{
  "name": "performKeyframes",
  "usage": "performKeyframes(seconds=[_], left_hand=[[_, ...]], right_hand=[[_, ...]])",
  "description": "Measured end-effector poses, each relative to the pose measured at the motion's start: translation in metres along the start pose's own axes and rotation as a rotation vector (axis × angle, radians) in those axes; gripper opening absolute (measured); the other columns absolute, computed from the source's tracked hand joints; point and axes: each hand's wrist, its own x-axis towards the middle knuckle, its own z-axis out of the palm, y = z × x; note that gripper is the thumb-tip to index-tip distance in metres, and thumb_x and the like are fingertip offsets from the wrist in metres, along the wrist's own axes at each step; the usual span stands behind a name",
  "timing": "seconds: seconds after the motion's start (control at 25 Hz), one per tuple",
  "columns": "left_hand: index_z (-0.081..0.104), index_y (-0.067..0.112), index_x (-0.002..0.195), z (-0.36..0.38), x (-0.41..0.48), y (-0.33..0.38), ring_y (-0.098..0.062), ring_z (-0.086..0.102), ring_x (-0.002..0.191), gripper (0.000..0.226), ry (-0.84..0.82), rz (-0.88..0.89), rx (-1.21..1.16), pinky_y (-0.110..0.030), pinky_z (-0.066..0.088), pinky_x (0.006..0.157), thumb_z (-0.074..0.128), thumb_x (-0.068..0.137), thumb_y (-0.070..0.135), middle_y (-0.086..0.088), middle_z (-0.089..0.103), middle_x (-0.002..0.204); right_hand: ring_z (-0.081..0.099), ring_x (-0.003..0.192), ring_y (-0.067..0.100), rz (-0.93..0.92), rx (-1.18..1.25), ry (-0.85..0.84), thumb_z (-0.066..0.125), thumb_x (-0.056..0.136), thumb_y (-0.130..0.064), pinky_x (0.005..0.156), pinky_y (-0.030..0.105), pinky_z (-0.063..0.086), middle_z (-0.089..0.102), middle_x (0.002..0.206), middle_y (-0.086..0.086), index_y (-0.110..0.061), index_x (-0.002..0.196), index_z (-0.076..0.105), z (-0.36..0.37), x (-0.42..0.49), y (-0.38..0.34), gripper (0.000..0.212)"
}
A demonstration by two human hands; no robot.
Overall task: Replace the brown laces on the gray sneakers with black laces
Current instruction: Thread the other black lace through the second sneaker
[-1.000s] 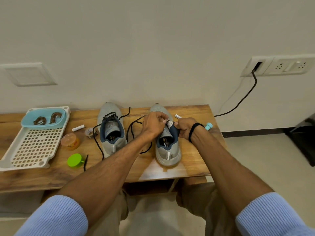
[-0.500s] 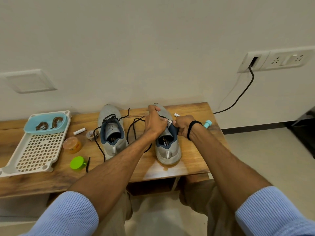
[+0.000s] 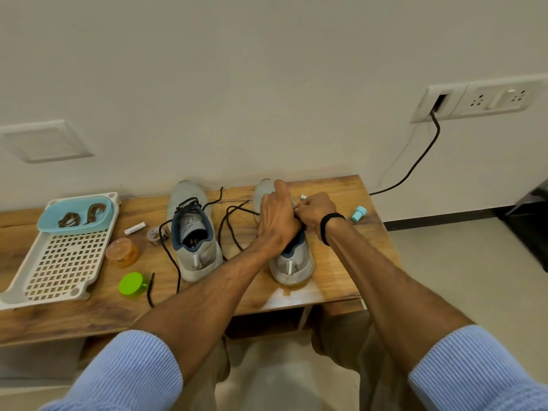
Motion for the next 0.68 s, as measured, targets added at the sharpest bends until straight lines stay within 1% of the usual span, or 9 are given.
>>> performKeyframes(seconds=[0.08,0.16,0.2,0.32,0.4,0.52,0.6,0.68], left_hand=[[0.027,0.015,0.099,0.0002,0.0017,0.0001,-0.026,0.053,0.073,0.048,0.020,-0.059,-0.039,-0.041,0.042,0.055,0.071,0.079,0.020,-0.006,0.053,0.078],[0.031,0.012,0.102,-0.0008,0.0038,-0.0005,-0.024,0.054,0.073,0.048,0.014,-0.096,-0.070,-0.041,0.046,0.056,0.073,0.081,0.026,-0.007,0.056,0.080],[0.034,0.010,0.104,-0.0016,0.0038,-0.0015,-0.023,0.055,0.075,0.047,0.005,-0.108,-0.082,-0.041,0.047,0.058,0.073,0.081,0.025,-0.007,0.057,0.083],[0.043,0.004,0.112,-0.0047,0.0045,-0.0023,-0.023,0.057,0.083,0.047,0.008,-0.169,-0.099,-0.037,0.049,0.068,0.073,0.078,0.016,-0.008,0.059,0.091],[0.046,0.005,0.112,-0.0027,0.0046,-0.0034,-0.024,0.060,0.087,0.045,0.004,-0.202,-0.114,-0.036,0.049,0.070,0.071,0.076,0.013,-0.009,0.063,0.093],[0.047,0.009,0.109,0.0003,0.0037,-0.0020,-0.022,0.063,0.086,0.039,0.004,-0.230,-0.161,-0.036,0.052,0.073,0.069,0.078,0.012,-0.008,0.067,0.090],[0.051,0.007,0.113,0.0006,0.0053,-0.0040,-0.021,0.063,0.085,0.037,0.015,-0.269,-0.215,-0.035,0.051,0.076,0.066,0.080,0.010,-0.008,0.068,0.087],[0.052,0.005,0.113,0.0003,0.0046,-0.0042,-0.018,0.059,0.079,0.034,0.024,-0.303,-0.252,-0.033,0.049,0.075,0.065,0.082,0.011,-0.007,0.068,0.082]], right_hand=[[0.068,0.084,0.026,-0.039,-0.044,0.024,0.068,0.085,-0.018,0.074,0.042,0.061,0.070,0.089,0.010,-0.004,0.085,0.071,0.0001,-0.0017,0.0014,0.014],[0.067,0.084,0.024,-0.057,-0.067,0.041,0.067,0.087,-0.019,0.076,0.039,0.060,0.070,0.090,0.008,-0.006,0.086,0.072,0.0007,-0.0003,0.0024,0.014],[0.066,0.084,0.023,-0.058,-0.072,0.043,0.067,0.087,-0.019,0.076,0.039,0.060,0.070,0.089,0.007,-0.007,0.086,0.073,0.0008,0.0000,0.0026,0.014],[0.068,0.083,0.025,-0.049,-0.075,0.061,0.063,0.088,-0.022,0.075,0.043,0.061,0.071,0.088,0.009,-0.005,0.087,0.071,0.0021,0.0041,0.0046,0.018],[0.068,0.083,0.024,-0.042,-0.075,0.069,0.063,0.088,-0.021,0.075,0.042,0.061,0.071,0.088,0.009,-0.004,0.085,0.071,0.0024,0.0044,0.0057,0.019],[0.068,0.084,0.023,-0.049,-0.080,0.072,0.065,0.087,-0.019,0.076,0.040,0.060,0.071,0.089,0.009,-0.003,0.082,0.070,0.0011,0.0019,0.0057,0.017],[0.067,0.085,0.021,-0.056,-0.079,0.050,0.066,0.086,-0.017,0.076,0.039,0.060,0.071,0.090,0.007,-0.005,0.083,0.070,0.0018,0.0016,0.0057,0.013],[0.067,0.085,0.020,-0.042,-0.064,0.014,0.068,0.085,-0.016,0.076,0.038,0.061,0.070,0.090,0.005,-0.007,0.085,0.072,0.0052,0.0006,0.0069,0.010]])
